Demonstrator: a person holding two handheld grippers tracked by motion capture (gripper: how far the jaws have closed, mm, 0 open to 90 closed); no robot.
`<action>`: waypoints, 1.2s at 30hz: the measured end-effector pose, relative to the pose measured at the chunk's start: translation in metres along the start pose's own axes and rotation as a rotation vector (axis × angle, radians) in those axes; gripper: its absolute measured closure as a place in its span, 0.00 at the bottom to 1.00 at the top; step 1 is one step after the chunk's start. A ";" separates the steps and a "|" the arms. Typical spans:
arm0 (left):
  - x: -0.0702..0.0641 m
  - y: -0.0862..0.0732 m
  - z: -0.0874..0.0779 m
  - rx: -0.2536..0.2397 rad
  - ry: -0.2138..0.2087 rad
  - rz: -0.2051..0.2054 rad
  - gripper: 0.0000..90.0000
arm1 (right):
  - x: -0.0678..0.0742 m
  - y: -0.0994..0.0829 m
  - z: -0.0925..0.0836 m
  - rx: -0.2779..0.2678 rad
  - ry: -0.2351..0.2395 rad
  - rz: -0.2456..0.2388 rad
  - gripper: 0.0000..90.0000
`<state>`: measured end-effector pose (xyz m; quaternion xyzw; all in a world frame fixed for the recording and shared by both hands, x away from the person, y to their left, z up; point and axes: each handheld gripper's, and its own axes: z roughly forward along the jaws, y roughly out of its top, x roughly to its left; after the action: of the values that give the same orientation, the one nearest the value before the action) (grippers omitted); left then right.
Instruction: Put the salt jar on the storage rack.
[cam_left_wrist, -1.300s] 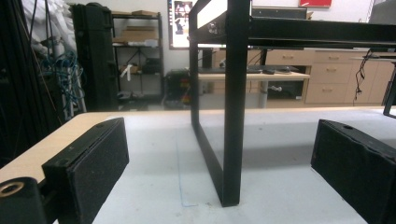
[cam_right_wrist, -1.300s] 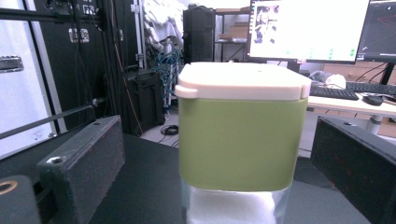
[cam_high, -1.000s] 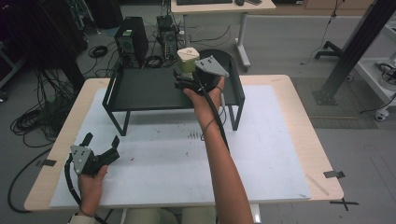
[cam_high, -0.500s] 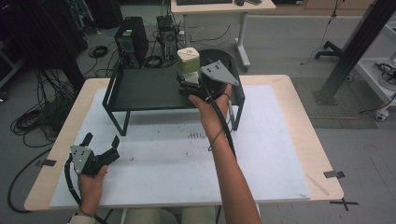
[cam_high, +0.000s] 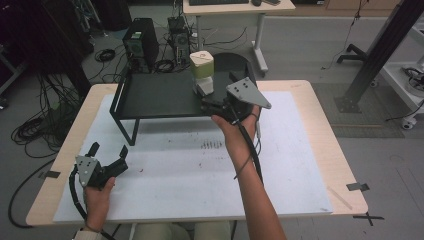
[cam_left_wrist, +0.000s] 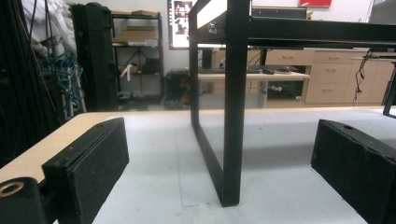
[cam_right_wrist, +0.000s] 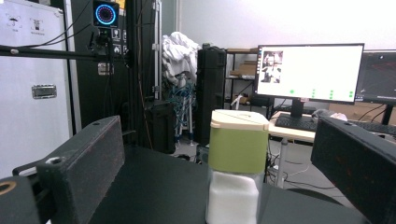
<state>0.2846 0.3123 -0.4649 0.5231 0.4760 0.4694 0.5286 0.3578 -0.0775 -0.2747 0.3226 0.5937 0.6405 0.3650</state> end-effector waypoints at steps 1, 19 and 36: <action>0.000 0.000 0.000 0.000 0.000 0.000 0.05 | -0.001 0.000 -0.003 -0.001 -0.003 -0.002 0.03; 0.000 0.000 0.000 0.000 0.000 0.001 0.05 | -0.015 -0.027 -0.061 -0.045 -0.072 -0.041 0.04; 0.000 0.000 0.000 0.000 0.000 0.000 0.05 | -0.031 -0.065 -0.102 -0.054 -0.161 -0.039 0.04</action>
<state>0.2847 0.3123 -0.4649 0.5230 0.4760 0.4695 0.5287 0.2931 -0.1552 -0.3477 0.3516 0.5510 0.6210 0.4326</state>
